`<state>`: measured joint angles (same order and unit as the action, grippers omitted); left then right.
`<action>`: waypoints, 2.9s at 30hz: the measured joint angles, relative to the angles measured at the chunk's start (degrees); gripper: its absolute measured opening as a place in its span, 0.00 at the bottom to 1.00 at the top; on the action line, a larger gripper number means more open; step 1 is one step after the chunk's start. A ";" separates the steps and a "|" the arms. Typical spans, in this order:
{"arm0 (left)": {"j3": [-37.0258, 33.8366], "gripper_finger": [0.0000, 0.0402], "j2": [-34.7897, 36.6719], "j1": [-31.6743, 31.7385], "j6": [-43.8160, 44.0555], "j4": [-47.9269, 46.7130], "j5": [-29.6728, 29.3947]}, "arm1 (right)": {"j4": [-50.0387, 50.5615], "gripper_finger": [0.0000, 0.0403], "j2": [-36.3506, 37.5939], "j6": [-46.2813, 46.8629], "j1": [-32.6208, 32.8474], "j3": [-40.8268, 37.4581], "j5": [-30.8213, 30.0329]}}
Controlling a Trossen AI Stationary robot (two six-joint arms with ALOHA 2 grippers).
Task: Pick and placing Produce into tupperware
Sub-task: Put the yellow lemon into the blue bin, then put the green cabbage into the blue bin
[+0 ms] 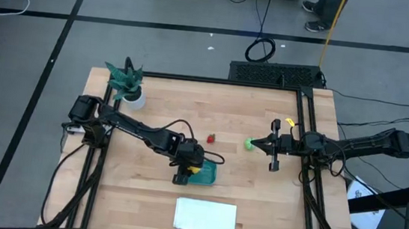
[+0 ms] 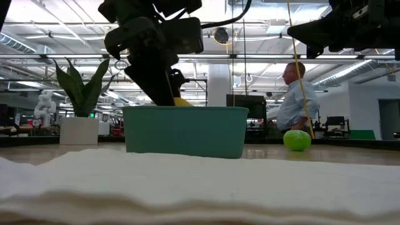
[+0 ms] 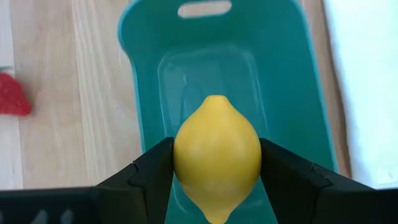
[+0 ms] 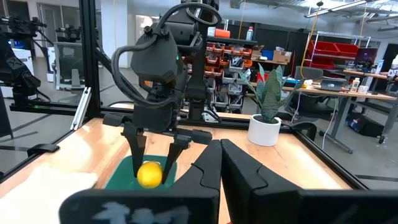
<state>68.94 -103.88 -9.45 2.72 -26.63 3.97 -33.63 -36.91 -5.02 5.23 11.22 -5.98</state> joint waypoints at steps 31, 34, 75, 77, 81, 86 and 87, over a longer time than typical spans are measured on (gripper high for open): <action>-7.00 0.53 -0.02 1.90 0.33 5.95 1.02 | -0.04 0.00 0.01 -0.13 0.00 0.00 -0.02; -7.00 0.53 -0.01 1.88 0.02 5.92 1.02 | -0.04 0.00 0.01 -0.15 0.00 0.00 -0.02; -0.92 0.67 1.10 1.88 -4.65 -2.45 0.20 | -0.43 0.00 0.00 -0.16 0.00 0.02 -0.02; -0.26 0.67 1.10 1.88 -5.20 -3.13 0.09 | -0.42 0.00 0.00 -0.15 0.00 0.02 -0.02; -0.01 0.58 1.10 1.88 -5.45 -3.31 0.00 | -0.42 0.00 -0.02 -0.15 0.00 0.02 -0.02; -0.01 0.40 1.10 1.88 -5.49 -3.39 0.02 | -0.42 0.00 -0.02 -0.15 0.00 0.02 -0.02; -0.01 0.36 1.10 1.88 -5.49 -3.52 0.04 | -0.42 0.00 -0.02 -0.15 0.00 0.02 -0.02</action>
<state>68.93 -102.78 -7.57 -2.76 -30.15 4.01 -34.04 -36.93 -5.17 5.23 11.25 -6.00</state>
